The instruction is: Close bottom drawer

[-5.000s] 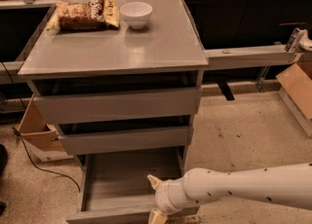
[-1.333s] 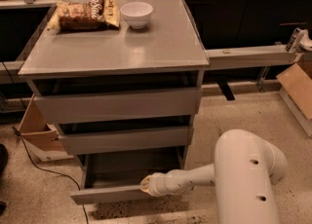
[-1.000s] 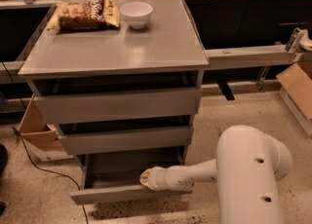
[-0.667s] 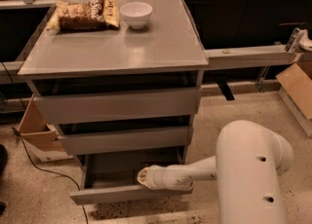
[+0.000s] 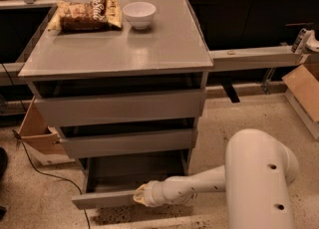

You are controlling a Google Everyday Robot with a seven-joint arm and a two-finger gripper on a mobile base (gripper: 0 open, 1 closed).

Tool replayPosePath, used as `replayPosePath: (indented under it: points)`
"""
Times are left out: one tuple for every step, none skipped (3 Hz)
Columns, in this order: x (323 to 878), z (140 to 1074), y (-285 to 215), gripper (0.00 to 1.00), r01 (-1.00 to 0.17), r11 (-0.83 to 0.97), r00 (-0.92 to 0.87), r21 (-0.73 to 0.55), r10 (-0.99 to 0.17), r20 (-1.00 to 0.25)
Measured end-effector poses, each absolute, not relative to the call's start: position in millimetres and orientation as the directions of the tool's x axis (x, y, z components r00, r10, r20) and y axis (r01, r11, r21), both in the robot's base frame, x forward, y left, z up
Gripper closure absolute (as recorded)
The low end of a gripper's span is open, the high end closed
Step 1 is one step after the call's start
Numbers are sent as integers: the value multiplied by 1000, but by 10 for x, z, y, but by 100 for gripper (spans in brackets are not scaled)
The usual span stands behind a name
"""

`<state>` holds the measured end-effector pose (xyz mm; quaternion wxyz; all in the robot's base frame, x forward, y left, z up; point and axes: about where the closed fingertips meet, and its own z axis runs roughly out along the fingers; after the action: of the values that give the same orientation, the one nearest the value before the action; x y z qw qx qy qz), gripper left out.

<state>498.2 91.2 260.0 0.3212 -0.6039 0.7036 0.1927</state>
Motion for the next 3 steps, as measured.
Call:
replayPosePath:
  points:
    - [4738,2299,991,100,-982,188,-115,-30,-712,-693]
    - [4646,1984,1015,100,-981,195,-154,20,-705,-693]
    - [4769,1824,975,100,-979,202,-153,8,-713,-685]
